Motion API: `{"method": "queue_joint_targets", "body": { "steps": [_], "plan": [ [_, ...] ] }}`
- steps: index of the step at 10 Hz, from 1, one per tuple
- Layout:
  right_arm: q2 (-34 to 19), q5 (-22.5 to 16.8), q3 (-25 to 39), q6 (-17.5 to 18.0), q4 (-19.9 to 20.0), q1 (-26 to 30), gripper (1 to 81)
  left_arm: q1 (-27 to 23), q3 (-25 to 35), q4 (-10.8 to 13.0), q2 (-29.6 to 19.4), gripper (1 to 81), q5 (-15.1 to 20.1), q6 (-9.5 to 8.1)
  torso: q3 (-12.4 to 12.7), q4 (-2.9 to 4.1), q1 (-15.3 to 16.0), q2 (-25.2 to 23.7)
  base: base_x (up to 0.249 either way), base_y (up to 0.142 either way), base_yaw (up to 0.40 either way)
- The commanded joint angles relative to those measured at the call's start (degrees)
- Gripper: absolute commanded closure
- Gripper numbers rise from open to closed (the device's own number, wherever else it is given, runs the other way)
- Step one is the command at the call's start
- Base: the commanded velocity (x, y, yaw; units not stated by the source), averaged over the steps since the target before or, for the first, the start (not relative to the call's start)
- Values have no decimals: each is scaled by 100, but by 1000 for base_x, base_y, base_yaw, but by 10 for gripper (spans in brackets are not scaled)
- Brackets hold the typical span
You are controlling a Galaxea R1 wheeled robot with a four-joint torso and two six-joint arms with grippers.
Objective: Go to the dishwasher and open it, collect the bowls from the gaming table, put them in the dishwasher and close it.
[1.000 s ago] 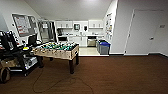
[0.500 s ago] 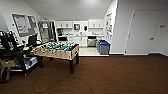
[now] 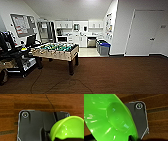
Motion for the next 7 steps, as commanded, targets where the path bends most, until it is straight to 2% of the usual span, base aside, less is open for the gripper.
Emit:
{"method": "queue_joint_targets", "body": {
  "steps": [1,3,7],
  "plan": [
    [43,-241,70,-49,-119,212,811,-273,27,16,-32,811,253,-2,0,0,0,0,136,0,0],
    [43,-241,70,-49,-119,213,811,-273,27,16,-32,811,253,-2,0,0,2,0,136,0,0],
    [35,-233,70,-49,-128,195,811,-273,27,16,-32,811,253,6,0,0,0,0,143,-75,0]
  ]
}}
